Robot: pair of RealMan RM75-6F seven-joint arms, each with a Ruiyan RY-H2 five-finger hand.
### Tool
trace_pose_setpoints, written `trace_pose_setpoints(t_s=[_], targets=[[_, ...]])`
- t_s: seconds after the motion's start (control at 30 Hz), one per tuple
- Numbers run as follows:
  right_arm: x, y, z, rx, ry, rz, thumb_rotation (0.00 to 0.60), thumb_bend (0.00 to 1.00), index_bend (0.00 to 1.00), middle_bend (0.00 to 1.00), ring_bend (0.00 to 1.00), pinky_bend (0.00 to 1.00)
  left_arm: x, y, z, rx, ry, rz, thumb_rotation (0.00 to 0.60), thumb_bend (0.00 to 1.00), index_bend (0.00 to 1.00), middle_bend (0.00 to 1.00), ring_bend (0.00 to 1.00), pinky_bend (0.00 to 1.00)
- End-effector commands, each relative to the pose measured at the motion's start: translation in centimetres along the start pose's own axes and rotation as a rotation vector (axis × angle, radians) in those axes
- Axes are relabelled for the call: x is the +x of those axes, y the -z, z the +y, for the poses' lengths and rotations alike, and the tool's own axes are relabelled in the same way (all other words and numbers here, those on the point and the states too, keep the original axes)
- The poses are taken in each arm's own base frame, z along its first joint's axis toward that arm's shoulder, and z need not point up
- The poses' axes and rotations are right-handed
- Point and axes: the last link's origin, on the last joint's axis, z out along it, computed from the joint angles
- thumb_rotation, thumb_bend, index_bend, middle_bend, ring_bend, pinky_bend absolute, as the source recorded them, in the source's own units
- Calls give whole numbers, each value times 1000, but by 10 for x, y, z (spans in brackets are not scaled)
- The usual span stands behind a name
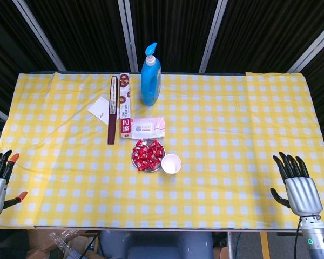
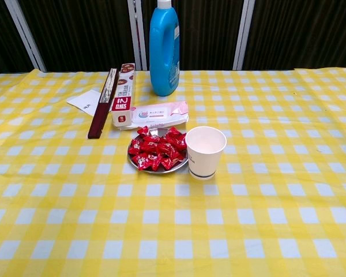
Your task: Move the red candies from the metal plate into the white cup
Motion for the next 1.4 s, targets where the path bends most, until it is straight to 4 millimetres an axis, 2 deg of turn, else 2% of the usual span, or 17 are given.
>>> trace_pose_setpoints(t_s=[0.03, 0.4, 0.47, 0.53, 0.6, 0.67, 0.77, 0.87, 0.97, 1.2, 1.33, 1.4], targets=[[0, 0, 0, -1, 0, 0, 600, 356, 0, 0, 0, 0, 0, 0, 0, 0, -1, -1, 600, 127, 0, 0, 0, 21], [0, 1, -1, 2, -1, -1, 600, 356, 0, 0, 0, 0, 0, 1, 0, 4, -6, -2, 600, 127, 0, 0, 0, 24], [-1, 1, -1, 3, 2, -3, 600, 357, 0, 0, 0, 0, 0, 0, 0, 3, -5, -3, 600, 127, 0, 0, 3, 60], [-1, 0, -1, 0, 2, -3, 600, 357, 0, 0, 0, 0, -1, -1, 1, -2, -9, -6, 600, 127, 0, 18, 97, 199], [0, 0, 0, -5, -4, -4, 600, 356, 0, 0, 0, 0, 0, -4, 2, -6, -25, -11, 600, 130, 16, 117, 368, 456], [0, 0, 0, -6, -9, -4, 600, 357, 0, 0, 0, 0, 2, -8, 6, -12, -24, -11, 600, 135, 40, 176, 523, 607], [0, 1, -1, -4, -15, -10, 600, 356, 0, 0, 0, 0, 1, -18, 18, -23, 22, -67, 600, 147, 76, 203, 672, 763], [-1, 0, -1, -2, -18, -16, 600, 356, 0, 0, 0, 0, 7, -39, 39, -70, 40, -92, 600, 150, 130, 231, 790, 866], [0, -1, 0, -7, -34, -20, 600, 356, 0, 0, 0, 0, 13, -61, 63, -127, 36, -99, 600, 162, 164, 254, 837, 897], [1, -2, 1, -12, -58, -34, 600, 356, 0, 0, 0, 0, 19, -110, 144, -311, -25, -179, 600, 210, 161, 191, 846, 899], [2, -3, 2, -18, -79, -40, 600, 356, 0, 0, 0, 0, 15, -130, 187, -394, -71, -215, 600, 210, 136, 148, 846, 899], [3, -4, 3, -19, -87, -42, 600, 357, 0, 0, 0, 0, 12, -134, 202, -425, -85, -228, 600, 211, 132, 141, 846, 899]])
